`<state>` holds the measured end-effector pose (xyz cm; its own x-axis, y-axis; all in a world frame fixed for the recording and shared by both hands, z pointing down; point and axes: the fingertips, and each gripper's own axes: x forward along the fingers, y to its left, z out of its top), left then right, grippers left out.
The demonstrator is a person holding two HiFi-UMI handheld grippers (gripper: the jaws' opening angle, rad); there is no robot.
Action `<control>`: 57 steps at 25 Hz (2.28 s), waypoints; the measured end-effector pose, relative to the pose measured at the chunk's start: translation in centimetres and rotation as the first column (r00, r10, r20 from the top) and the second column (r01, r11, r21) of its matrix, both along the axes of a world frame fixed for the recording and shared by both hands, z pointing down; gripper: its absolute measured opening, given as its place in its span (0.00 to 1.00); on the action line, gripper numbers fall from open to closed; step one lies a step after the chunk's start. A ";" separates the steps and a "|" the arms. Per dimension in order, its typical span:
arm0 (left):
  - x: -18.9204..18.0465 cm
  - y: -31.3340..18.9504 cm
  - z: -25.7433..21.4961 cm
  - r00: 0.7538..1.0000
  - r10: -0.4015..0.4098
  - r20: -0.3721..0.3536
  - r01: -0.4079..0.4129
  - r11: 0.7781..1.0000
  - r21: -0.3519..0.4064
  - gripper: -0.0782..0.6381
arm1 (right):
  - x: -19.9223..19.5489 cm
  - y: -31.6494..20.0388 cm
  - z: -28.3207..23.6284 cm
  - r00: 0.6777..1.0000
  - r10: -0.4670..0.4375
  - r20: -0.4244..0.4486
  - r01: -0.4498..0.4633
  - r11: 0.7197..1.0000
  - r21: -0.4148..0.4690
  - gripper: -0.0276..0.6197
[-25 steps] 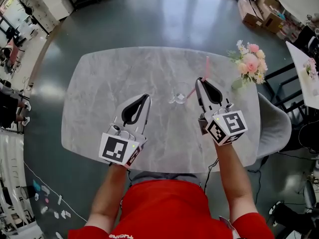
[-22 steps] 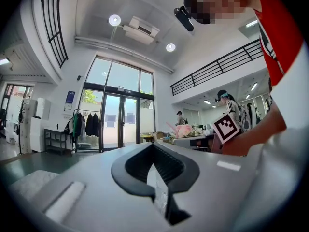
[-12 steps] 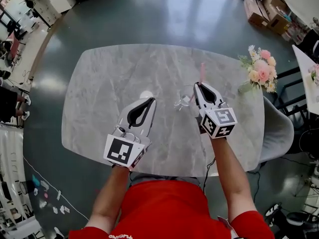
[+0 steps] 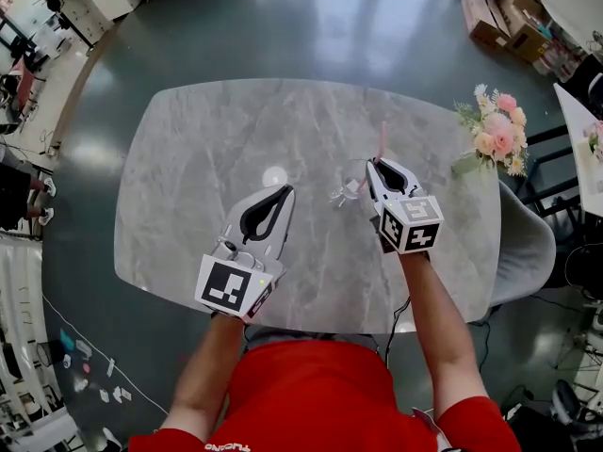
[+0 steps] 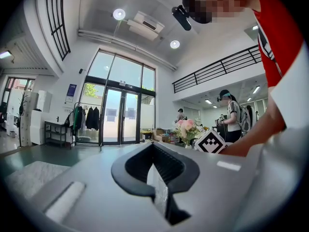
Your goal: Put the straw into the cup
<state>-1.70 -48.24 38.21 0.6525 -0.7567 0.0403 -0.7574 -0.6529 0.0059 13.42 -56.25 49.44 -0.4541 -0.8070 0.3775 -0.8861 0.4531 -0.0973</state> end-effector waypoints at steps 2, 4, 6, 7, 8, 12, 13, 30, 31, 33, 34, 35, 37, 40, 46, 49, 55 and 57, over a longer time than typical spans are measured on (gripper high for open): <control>0.1 0.1 0.1 1.000 0.004 0.002 -0.004 1.000 -0.003 0.12 | 0.1 0.1 0.5 1.000 -0.011 -0.002 0.011 1.000 -0.025 0.18; 0.1 0.3 0.2 1.000 0.008 0.004 -0.008 1.000 -0.005 0.12 | 0.3 0.4 0.6 1.000 -0.013 -0.003 0.013 0.999 -0.037 0.19; 0.1 0.5 0.4 1.000 0.013 0.006 -0.012 1.000 -0.009 0.12 | 0.6 0.7 0.5 1.000 -0.009 -0.006 0.008 0.999 -0.038 0.19; 0.0 0.6 0.4 1.000 0.015 0.008 -0.015 1.000 -0.010 0.12 | 0.7 0.8 0.4 1.000 -0.005 -0.007 0.005 0.999 -0.037 0.19; 0.0 0.8 0.4 1.000 0.017 0.010 -0.017 1.000 -0.011 0.12 | 0.9 1.0 0.3 1.000 -0.002 -0.006 0.002 0.999 -0.035 0.19; 0.0 1.3 0.0 1.000 0.027 0.016 -0.027 1.000 -0.003 0.12 | 1.2 2.3 -1.4 1.000 0.003 0.026 -0.003 1.000 -0.005 0.19; -0.1 1.5 -0.2 0.999 0.030 0.016 -0.030 1.000 0.002 0.12 | 1.2 2.8 -2.2 0.999 0.001 0.041 -0.002 1.000 0.010 0.19; -0.2 6.1 -8.3 0.994 0.103 -0.041 -0.096 0.983 0.156 0.12 | 1.9 16.3 -21.4 0.985 -0.033 0.167 -0.031 0.929 0.369 0.10; -0.2 6.3 -8.5 0.993 0.108 -0.042 -0.100 0.982 0.160 0.12 | 2.1 16.9 -21.7 0.986 -0.029 0.165 -0.036 0.926 0.376 0.10; -0.1 6.8 -8.9 0.992 0.118 -0.040 -0.110 0.980 0.166 0.12 | 2.3 17.8 -22.1 0.986 -0.020 0.166 -0.046 0.922 0.385 0.09; -0.1 7.1 -9.0 0.992 0.123 -0.039 -0.115 0.979 0.168 0.12 | 2.4 18.3 -22.1 0.986 -0.015 0.165 -0.051 0.920 0.388 0.08; 0.0 7.4 -9.2 0.991 0.129 -0.039 -0.120 0.978 0.171 0.12 | 2.5 18.7 -22.2 0.986 -0.010 0.166 -0.056 0.919 0.390 0.08; 0.1 7.9 -9.4 0.990 0.138 -0.040 -0.129 0.977 0.173 0.12 | 2.4 19.5 -22.2 0.985 -0.005 0.173 -0.064 0.917 0.393 0.06; 0.4 8.3 -9.4 0.988 0.150 -0.044 -0.141 0.975 0.172 0.12 | 2.0 20.5 -21.8 0.983 -0.010 0.181 -0.062 0.919 0.390 0.05; 1.0 8.9 -9.1 0.984 0.170 -0.053 -0.159 0.973 0.169 0.12 | 1.0 21.4 -20.5 0.983 -0.022 0.184 -0.049 0.927 0.371 0.05; 1.1 9.0 -9.0 0.983 0.173 -0.059 -0.161 0.973 0.167 0.12 | 0.6 21.5 -20.4 0.982 -0.023 0.190 -0.049 0.929 0.368 0.04; 1.1 9.1 -9.0 0.982 0.177 -0.063 -0.165 0.973 0.162 0.12 | 0.0 21.4 -20.3 0.982 -0.029 0.185 -0.042 0.930 0.365 0.04; 1.2 9.1 -8.8 0.982 0.177 -0.062 -0.165 0.973 0.160 0.12 | -0.1 21.3 -20.2 0.983 -0.032 0.182 -0.037 0.930 0.365 0.04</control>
